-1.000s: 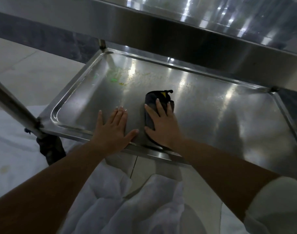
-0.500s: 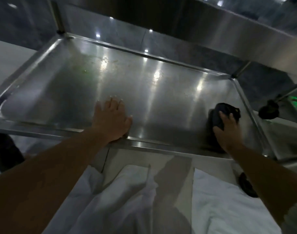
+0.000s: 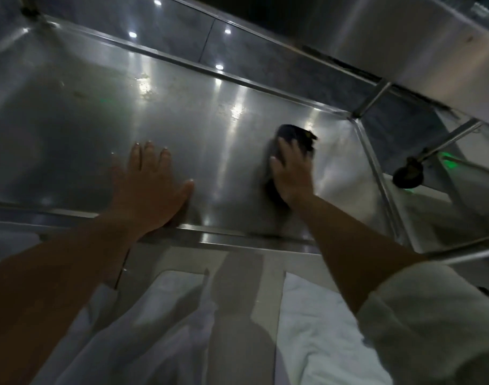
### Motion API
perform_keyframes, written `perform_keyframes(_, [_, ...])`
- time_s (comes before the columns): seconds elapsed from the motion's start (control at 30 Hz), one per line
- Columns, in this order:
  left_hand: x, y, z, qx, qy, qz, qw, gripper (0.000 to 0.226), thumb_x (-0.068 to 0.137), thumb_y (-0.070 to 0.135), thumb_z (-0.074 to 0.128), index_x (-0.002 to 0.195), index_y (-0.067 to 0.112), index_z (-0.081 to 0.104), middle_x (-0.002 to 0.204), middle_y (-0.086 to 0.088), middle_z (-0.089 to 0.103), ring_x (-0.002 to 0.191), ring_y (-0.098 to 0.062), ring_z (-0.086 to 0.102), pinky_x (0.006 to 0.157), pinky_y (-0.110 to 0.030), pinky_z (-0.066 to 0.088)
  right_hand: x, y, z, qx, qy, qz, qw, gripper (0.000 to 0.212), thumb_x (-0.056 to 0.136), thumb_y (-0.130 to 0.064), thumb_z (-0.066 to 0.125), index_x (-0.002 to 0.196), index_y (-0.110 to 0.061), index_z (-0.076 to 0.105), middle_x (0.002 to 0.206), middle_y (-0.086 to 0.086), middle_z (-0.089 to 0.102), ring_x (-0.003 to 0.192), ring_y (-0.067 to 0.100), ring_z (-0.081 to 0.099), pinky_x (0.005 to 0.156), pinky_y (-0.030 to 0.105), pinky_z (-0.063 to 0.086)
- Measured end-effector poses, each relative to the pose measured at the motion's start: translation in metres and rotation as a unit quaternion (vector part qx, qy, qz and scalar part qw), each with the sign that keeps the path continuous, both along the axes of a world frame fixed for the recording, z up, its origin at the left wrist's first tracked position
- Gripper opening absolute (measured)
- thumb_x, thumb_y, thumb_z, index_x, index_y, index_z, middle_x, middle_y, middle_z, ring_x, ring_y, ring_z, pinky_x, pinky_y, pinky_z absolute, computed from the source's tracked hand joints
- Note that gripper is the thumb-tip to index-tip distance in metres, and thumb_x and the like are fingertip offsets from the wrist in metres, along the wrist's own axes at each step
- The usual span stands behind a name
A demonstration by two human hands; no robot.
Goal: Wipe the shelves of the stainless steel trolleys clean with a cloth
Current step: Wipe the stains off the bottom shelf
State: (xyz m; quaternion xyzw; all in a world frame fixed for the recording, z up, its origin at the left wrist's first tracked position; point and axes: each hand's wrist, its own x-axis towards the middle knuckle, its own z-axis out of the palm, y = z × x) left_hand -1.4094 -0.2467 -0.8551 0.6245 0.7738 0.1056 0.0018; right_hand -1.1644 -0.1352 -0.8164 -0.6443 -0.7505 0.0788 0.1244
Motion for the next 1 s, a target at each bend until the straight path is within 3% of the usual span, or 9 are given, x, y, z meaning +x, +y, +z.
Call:
perform_keyframes(0.07, [-0.004, 0.0, -0.006, 0.023, -0.001, 0.0, 1.0, 0.077, 0.089, 0.064, 0.036, 0.141, 0.009, 0.041, 0.151, -0.022, 0.032, 0.141, -0.037, 0.025, 0.111, -0.063, 0.011, -0.036, 0.002, -0.004, 0.006, 0.031, 0.08, 0.996, 0.055, 0.094, -0.027, 0.05, 0.146, -0.024, 0.033, 0.157, 0.006, 0.023, 0.146, 0.026, 0.012, 0.118, 0.037, 0.002])
perform_keyframes(0.23, [-0.014, -0.002, -0.013, 0.039, 0.004, -0.002, 0.999, 0.084, 0.082, 0.072, 0.023, 0.136, 0.012, 0.047, 0.146, -0.021, 0.039, 0.137, -0.035, 0.03, 0.108, -0.063, 0.014, -0.015, 0.023, -0.005, 0.018, 0.014, 0.134, 0.991, 0.061, 0.087, -0.032, 0.057, 0.144, -0.034, 0.036, 0.156, -0.003, 0.027, 0.144, 0.025, 0.02, 0.112, 0.044, 0.027])
perform_keyframes(0.37, [-0.014, -0.003, -0.008, 0.029, 0.008, -0.002, 1.0, 0.086, 0.081, 0.073, 0.022, 0.138, 0.014, 0.046, 0.147, -0.021, 0.039, 0.138, -0.035, 0.03, 0.108, -0.063, 0.016, 0.051, 0.056, -0.008, 0.031, 0.043, -0.043, 0.998, 0.061, 0.086, -0.033, 0.056, 0.144, -0.034, 0.036, 0.156, -0.002, 0.026, 0.142, 0.023, 0.025, 0.111, 0.05, 0.027])
perform_keyframes(0.47, [-0.011, -0.005, -0.004, 0.026, 0.013, 0.004, 1.0, 0.084, 0.08, 0.07, 0.025, 0.138, 0.013, 0.047, 0.146, -0.022, 0.039, 0.137, -0.036, 0.031, 0.108, -0.061, 0.018, 0.103, 0.068, -0.008, 0.027, 0.06, -0.185, 0.981, 0.061, 0.086, -0.034, 0.05, 0.145, -0.035, 0.033, 0.157, -0.002, 0.024, 0.142, 0.03, 0.02, 0.112, 0.053, 0.023])
perform_keyframes(0.57, [-0.008, -0.005, -0.003, 0.021, 0.016, 0.009, 1.0, 0.083, 0.08, 0.068, 0.026, 0.14, 0.014, 0.046, 0.147, -0.022, 0.039, 0.138, -0.037, 0.031, 0.108, -0.061, 0.018, 0.117, 0.08, -0.006, 0.008, 0.084, -0.261, 0.962, 0.058, 0.087, -0.034, 0.046, 0.143, -0.034, 0.034, 0.156, -0.001, 0.024, 0.143, 0.034, 0.015, 0.114, 0.054, 0.016])
perform_keyframes(0.67, [-0.006, -0.004, -0.003, 0.011, 0.024, 0.002, 1.0, 0.083, 0.081, 0.068, 0.024, 0.141, 0.014, 0.043, 0.148, -0.022, 0.037, 0.138, -0.037, 0.03, 0.108, -0.063, 0.016, 0.085, 0.098, 0.001, 0.0, 0.149, -0.291, 0.945, 0.043, 0.087, -0.03, 0.049, 0.13, -0.03, 0.05, 0.149, 0.003, 0.035, 0.14, 0.034, 0.017, 0.113, 0.046, 0.009])
perform_keyframes(0.8, [-0.007, -0.006, 0.002, -0.008, 0.027, 0.009, 1.0, 0.084, 0.081, 0.069, 0.021, 0.144, 0.016, 0.039, 0.151, -0.02, 0.032, 0.141, -0.036, 0.025, 0.11, -0.062, 0.014, -0.014, 0.098, 0.001, -0.053, 0.148, -0.068, 0.985, 0.049, 0.087, -0.029, 0.049, 0.135, -0.036, 0.045, 0.152, -0.004, 0.031, 0.141, 0.028, 0.018, 0.115, 0.046, 0.015])
perform_keyframes(0.93, [-0.007, -0.009, 0.015, -0.042, 0.027, 0.004, 0.999, 0.086, 0.08, 0.07, 0.017, 0.147, 0.018, 0.034, 0.155, -0.016, 0.028, 0.143, -0.033, 0.022, 0.112, -0.059, 0.015, -0.133, 0.06, -0.003, -0.101, 0.12, 0.174, 0.972, 0.06, 0.084, -0.036, 0.052, 0.141, -0.042, 0.035, 0.157, -0.011, 0.02, 0.146, 0.027, 0.006, 0.116, 0.054, 0.01])
perform_keyframes(1.0, [-0.016, -0.011, 0.022, -0.059, 0.042, -0.019, 0.997, 0.09, 0.078, 0.074, 0.006, 0.15, 0.023, 0.027, 0.157, -0.01, 0.025, 0.145, -0.028, 0.02, 0.113, -0.052, 0.018, -0.155, 0.042, -0.006, -0.09, 0.097, 0.237, 0.963, 0.061, 0.084, -0.038, 0.052, 0.142, -0.044, 0.033, 0.157, -0.01, 0.02, 0.146, 0.027, 0.006, 0.115, 0.056, 0.009])
